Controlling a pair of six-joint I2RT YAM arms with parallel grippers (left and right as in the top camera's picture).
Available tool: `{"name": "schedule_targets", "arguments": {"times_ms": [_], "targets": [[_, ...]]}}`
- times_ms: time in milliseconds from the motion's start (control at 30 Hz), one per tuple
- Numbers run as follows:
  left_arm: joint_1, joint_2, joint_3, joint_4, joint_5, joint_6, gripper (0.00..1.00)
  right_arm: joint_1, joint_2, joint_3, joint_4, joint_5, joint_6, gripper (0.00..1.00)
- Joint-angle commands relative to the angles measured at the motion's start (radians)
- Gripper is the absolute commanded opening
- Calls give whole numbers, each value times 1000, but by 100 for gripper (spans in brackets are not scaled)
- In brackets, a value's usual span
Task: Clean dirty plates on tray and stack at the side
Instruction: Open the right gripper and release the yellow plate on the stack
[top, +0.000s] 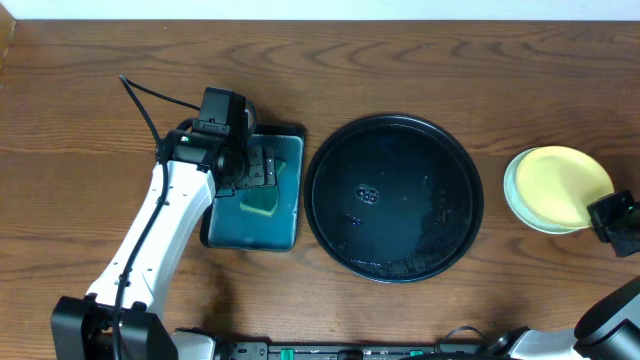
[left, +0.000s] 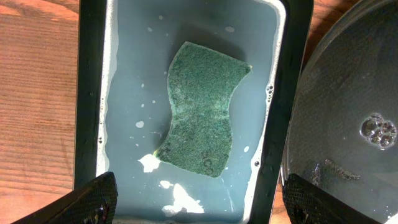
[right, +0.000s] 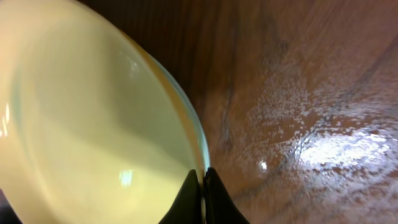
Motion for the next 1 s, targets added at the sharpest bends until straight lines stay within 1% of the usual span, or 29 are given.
{"name": "schedule_targets", "arguments": {"times_ms": [0,200,667,733,867,967], "targets": [[0,2,6,-9,-13,6,86,-4,-19,-51,53,-27,-14,1],[0,2,6,-12,-13,6,86,-3,-19,-137,193,-141,-14,1],[0,2,6,-12,-13,6,86,-4,-19,-156,203,-140,-21,2],[0,2,6,-12,-13,6,86,-4,-19,-156,201,-140,-21,5],[0,2,6,-12,-13,6,86,-4,-19,-156,197,-140,-21,16],[0,2,6,-12,-13,6,86,-4,-19,-157,196,-140,-21,18]]}}
